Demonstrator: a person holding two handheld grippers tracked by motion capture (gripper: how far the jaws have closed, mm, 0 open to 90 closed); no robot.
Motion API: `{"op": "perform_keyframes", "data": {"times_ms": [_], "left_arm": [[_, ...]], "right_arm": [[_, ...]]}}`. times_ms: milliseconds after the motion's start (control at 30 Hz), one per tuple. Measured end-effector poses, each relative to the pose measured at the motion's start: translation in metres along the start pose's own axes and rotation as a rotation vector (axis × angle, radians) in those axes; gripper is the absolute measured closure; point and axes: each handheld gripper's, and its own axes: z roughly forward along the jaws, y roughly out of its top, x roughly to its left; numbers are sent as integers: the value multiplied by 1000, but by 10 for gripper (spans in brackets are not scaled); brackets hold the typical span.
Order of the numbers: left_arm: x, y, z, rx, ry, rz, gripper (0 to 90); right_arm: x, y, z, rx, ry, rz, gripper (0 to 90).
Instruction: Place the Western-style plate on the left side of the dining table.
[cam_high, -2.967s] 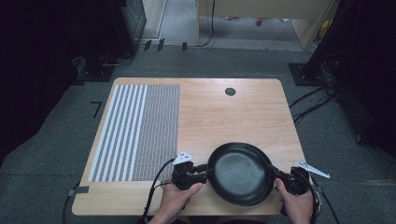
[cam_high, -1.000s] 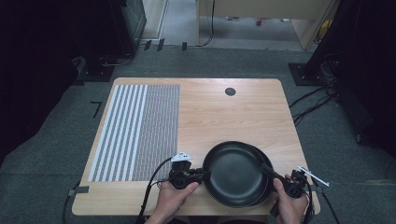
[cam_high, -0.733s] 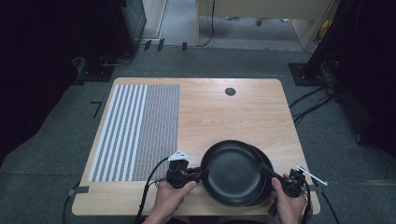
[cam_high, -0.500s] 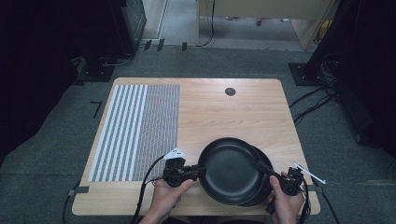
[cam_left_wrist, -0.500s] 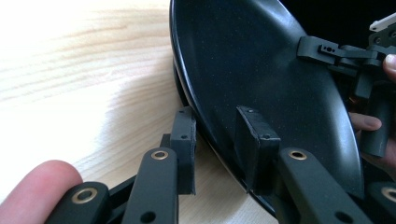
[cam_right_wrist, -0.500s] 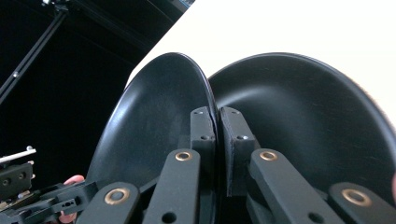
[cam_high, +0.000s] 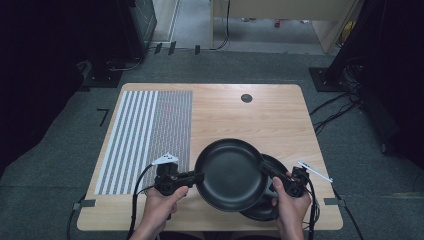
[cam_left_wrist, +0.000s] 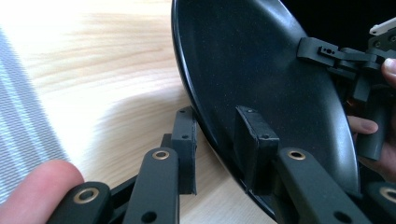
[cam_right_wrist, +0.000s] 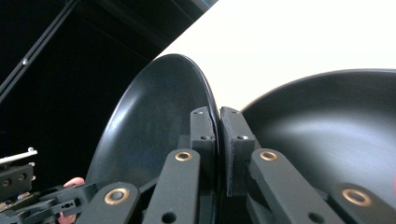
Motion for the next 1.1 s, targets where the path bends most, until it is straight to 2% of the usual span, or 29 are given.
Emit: {"op": "perform_keyframes", "data": {"times_ms": [100, 167, 200, 233, 300, 400, 433, 467, 500, 533, 600, 633, 700, 800, 867, 967, 1000, 1033, 1067, 1100], "left_arm": [[9, 6, -15, -21, 19, -11, 710], [12, 8, -20, -28, 24, -13, 713], [18, 12, -29, -38, 37, -18, 716], [18, 12, -29, -38, 37, -18, 716], [28, 17, -41, -50, 64, -28, 718], [39, 21, -54, -61, 79, -42, 721], [39, 21, -54, -61, 79, -42, 723], [47, 23, -61, -69, 87, -52, 725], [47, 23, -61, -69, 87, -52, 725], [52, 24, -66, -72, 92, -60, 726], [64, 25, -75, -82, 103, -76, 726], [64, 25, -75, -82, 103, -76, 727], [78, 27, -85, -97, 106, -101, 732], [90, 29, -95, -111, 122, -119, 737], [95, 31, -99, -116, 129, -126, 739], [106, 34, -107, -135, 143, -137, 744], [112, 36, -111, -141, 150, -144, 745], [112, 36, -111, -141, 150, -144, 745], [120, 38, -116, -144, 158, -154, 745], [120, 38, -116, -144, 158, -154, 745]], "right_arm": [[15, 2, 17, 13, 18, -7, 853], [17, 2, 21, 14, 24, -9, 853], [25, 2, 32, 21, 43, -12, 853], [25, 2, 32, 21, 43, -12, 853], [34, 1, 47, 28, 57, -15, 853], [45, -2, 63, 39, 71, -12, 853], [48, -3, 69, 42, 73, -13, 853], [51, -3, 74, 45, 79, -14, 853], [51, -3, 74, 45, 79, -14, 853], [59, -5, 86, 55, 81, -15, 853], [65, -6, 95, 60, 80, -22, 852], [65, -6, 95, 60, 80, -22, 852], [75, -10, 110, 70, 80, -27, 851], [84, -13, 126, 82, 82, -25, 851], [87, -14, 132, 86, 83, -22, 850], [98, -17, 155, 99, 91, -16, 847], [100, -17, 158, 100, 91, -19, 847], [102, -17, 163, 104, 90, -20, 846], [105, -17, 168, 106, 88, -23, 846], [105, -17, 168, 106, 88, -23, 846]]}}
